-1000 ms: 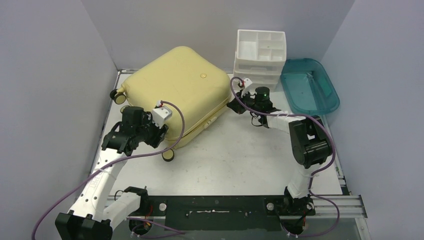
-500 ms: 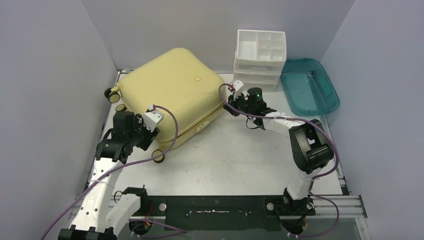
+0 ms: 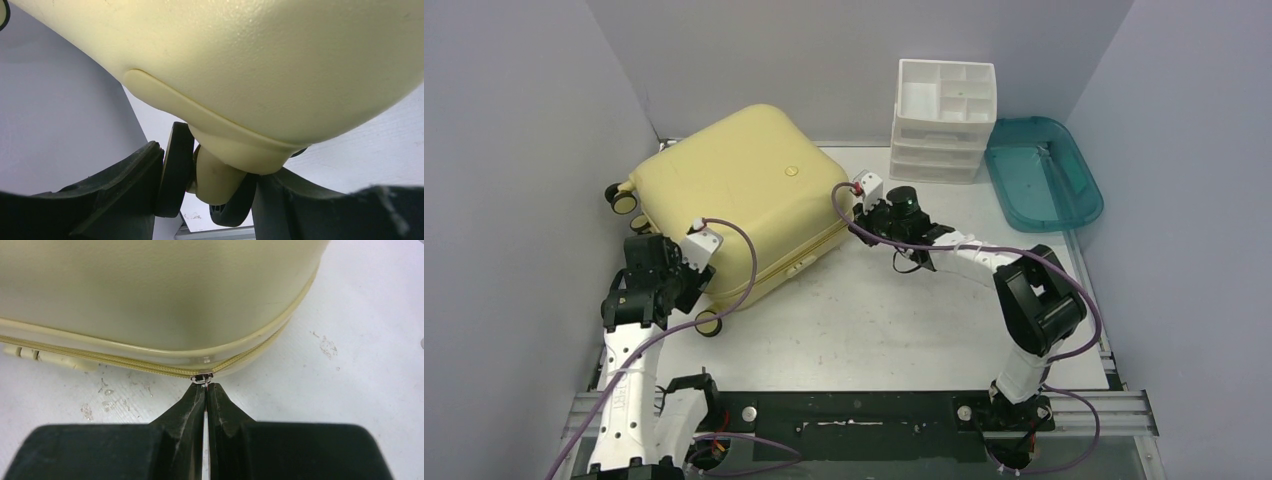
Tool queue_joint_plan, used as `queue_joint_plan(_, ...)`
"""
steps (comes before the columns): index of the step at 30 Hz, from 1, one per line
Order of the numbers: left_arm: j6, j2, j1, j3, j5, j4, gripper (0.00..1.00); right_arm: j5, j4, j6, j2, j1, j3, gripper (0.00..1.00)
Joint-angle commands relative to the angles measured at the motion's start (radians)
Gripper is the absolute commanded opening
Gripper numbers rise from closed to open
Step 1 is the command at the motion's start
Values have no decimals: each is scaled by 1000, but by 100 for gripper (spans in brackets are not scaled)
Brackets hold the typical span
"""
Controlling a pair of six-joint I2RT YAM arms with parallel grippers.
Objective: Open, take out, and arrange the luggage
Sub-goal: Unzip the luggage at the center of the board.
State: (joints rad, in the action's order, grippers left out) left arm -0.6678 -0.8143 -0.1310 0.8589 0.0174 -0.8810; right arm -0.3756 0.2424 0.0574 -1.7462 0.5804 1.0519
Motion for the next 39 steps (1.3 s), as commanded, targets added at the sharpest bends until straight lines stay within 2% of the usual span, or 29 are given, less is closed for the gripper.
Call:
queue_joint_plan(1, 179, 36, -78, 15, -223, 96, 0, 111, -30, -45, -29, -113, 74, 0)
queue_joint_plan(5, 180, 30, -78, 24, -217, 96, 0, 65, -81, -15, -128, -192, 205, 0)
queue_joint_plan(14, 179, 28, -78, 51, -207, 85, 0, -106, -337, 115, -385, -200, 611, 0)
queue_joint_plan(17, 167, 41, -78, 60, -153, 66, 0, -153, -296, 111, -365, -201, 570, 0)
queue_joint_plan(19, 154, 50, -78, 81, -87, 38, 28, -158, -210, 98, -308, -201, 487, 0)
queue_joint_plan(21, 149, 59, -78, 118, -24, 11, 65, -165, -178, 94, -279, -201, 439, 0)
queue_joint_plan(22, 143, 62, -78, 143, 24, -5, 80, -172, -175, 94, -270, -201, 422, 0)
queue_joint_plan(23, 140, 63, -78, 171, 92, -24, 92, -175, -172, 95, -259, -201, 408, 0)
queue_joint_plan(24, 139, 63, -78, 206, 140, -43, 97, -175, -167, 95, -250, -201, 393, 0)
queue_joint_plan(27, 132, 50, -78, 315, 273, -107, 97, -180, -147, 96, -223, -202, 351, 0)
queue_joint_plan(29, 158, 30, -78, 396, 299, -122, 97, -184, -124, 90, -202, -203, 321, 0)
queue_joint_plan(33, 282, -44, -78, 483, 146, -59, 97, -179, -99, 76, -144, -204, 257, 0)
queue_joint_plan(36, 316, -94, -77, 490, 39, -15, 97, -173, -98, 74, -74, -219, 184, 0)
queue_joint_plan(39, 292, -115, -76, 462, 143, 13, 97, -184, -117, 97, 13, -241, 91, 0)
